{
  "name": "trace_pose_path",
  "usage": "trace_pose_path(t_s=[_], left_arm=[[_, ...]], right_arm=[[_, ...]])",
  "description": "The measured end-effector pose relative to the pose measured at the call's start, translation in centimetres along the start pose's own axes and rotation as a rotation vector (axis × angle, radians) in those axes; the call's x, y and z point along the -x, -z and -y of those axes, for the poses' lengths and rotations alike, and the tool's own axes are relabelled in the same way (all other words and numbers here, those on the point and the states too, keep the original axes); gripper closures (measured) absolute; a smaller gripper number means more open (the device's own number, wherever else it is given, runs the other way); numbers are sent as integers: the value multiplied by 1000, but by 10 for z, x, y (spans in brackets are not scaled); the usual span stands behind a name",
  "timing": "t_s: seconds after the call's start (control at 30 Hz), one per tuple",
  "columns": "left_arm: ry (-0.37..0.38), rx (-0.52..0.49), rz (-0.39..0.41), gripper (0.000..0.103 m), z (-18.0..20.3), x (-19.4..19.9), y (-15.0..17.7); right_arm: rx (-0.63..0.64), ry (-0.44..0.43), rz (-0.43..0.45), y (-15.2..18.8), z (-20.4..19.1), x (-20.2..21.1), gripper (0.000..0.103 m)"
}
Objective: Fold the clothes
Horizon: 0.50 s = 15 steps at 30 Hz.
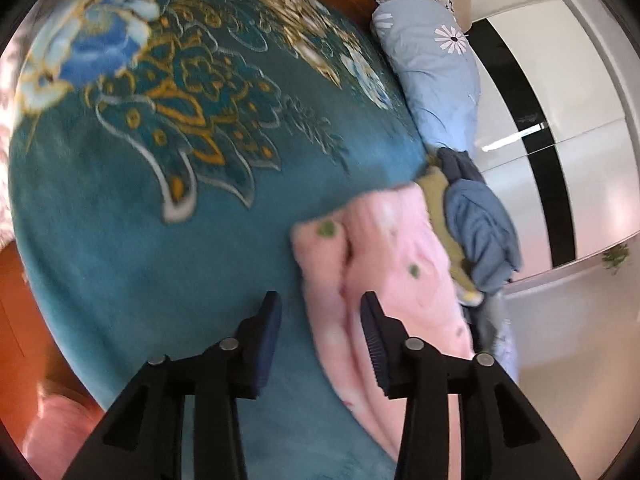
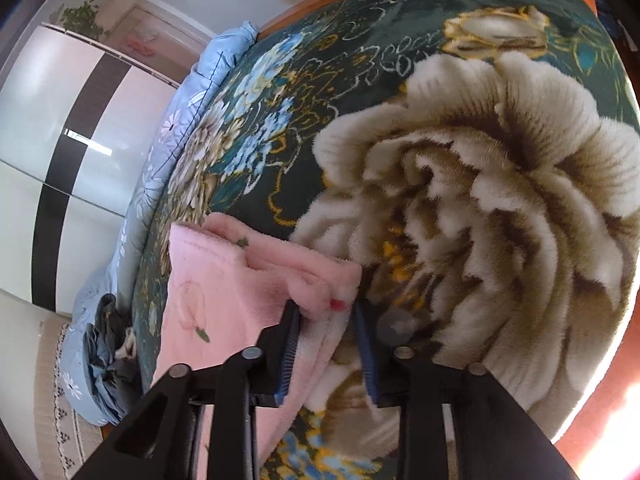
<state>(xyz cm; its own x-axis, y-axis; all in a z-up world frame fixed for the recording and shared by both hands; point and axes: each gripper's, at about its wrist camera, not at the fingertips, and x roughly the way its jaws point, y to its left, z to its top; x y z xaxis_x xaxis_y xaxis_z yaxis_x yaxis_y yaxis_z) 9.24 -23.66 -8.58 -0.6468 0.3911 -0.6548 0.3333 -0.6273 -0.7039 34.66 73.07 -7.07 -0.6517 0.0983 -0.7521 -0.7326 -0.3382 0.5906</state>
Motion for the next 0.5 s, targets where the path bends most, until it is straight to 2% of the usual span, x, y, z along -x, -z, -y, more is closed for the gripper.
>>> trace_pose_path(t_s=[0.07, 0.23, 0.37, 0.5], left_arm=[[11, 7, -17, 56, -3, -4, -2], [142, 31, -32, 43, -8, -9, -2], [183, 31, -32, 40, -14, -8, 3], [131, 5, -35, 40, -2, -14, 0]], right_arm=[[-1, -2, 4, 2, -1, -2, 86], [-4, -12, 14, 2, -3, -1, 90], [-10, -22, 16, 3, -2, -1, 90], [-11, -24, 16, 3, -2, -4, 90]])
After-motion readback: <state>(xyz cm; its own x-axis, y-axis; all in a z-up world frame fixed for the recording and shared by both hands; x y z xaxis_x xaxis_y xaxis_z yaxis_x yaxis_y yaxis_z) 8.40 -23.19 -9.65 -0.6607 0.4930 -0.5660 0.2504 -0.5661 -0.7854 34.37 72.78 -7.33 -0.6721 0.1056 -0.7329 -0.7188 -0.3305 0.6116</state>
